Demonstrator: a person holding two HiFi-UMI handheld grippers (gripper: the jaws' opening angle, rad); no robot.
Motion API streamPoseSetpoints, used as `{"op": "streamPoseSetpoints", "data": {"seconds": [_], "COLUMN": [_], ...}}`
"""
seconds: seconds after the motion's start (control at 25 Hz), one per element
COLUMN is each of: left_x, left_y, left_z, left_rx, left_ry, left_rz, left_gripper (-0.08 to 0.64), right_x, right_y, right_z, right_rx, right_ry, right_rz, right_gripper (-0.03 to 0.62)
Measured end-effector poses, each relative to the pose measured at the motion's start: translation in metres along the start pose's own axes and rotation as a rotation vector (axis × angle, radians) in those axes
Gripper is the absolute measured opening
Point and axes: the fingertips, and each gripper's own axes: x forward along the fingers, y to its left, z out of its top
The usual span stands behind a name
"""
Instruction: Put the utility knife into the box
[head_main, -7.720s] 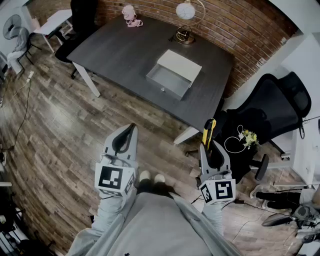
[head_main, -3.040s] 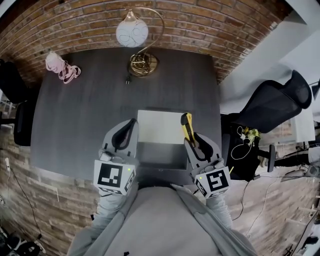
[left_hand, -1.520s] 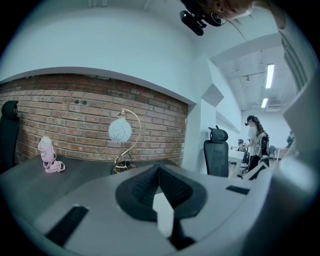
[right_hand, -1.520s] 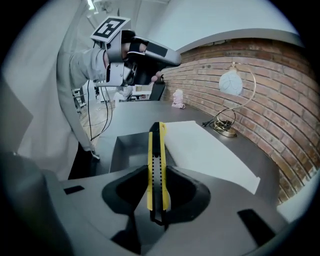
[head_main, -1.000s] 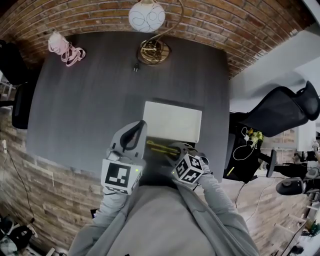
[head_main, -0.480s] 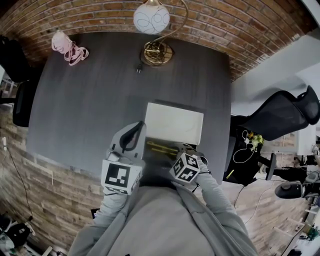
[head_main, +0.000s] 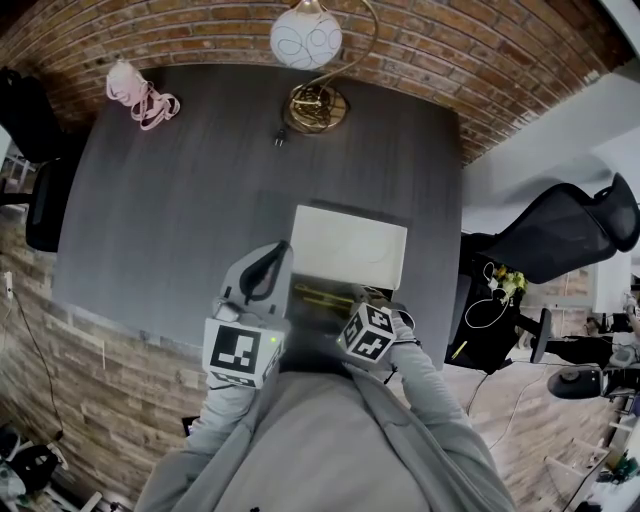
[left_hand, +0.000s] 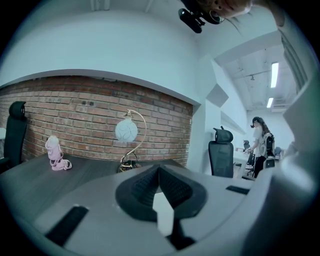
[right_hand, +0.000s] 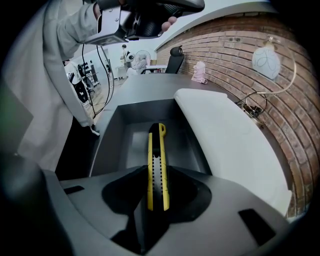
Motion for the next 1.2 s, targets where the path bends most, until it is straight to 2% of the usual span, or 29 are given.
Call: {"op": "streamPoseSetpoints", "data": {"seconds": [0.64,0.8,1.2], "left_x": [0.000,0.001,0.003], "left_y": [-0.004,-0.006,-0.011], "left_z": [0.003,0.007,0.013], "left_rx": [0.001,-0.017,0.016], "left_ry": [-0.009,-0.003,-0.020], "left_rz": [-0.006,-0.007,-0.028], "left_gripper": [0.021,0.020,0.021], "right_x": [-0.011,-0.018,-0.047], "right_y": [-0.003,-0.007,-0.019], "right_z": [0.003,0.006,0.015], "right_rx": [0.032,0.057,0.118], "right_ry": [-0.041,-0.067,-0.146], "right_rz": [-0.012,-0.028,-0.091], "right_gripper": [0.135,0.137,0.137]}}
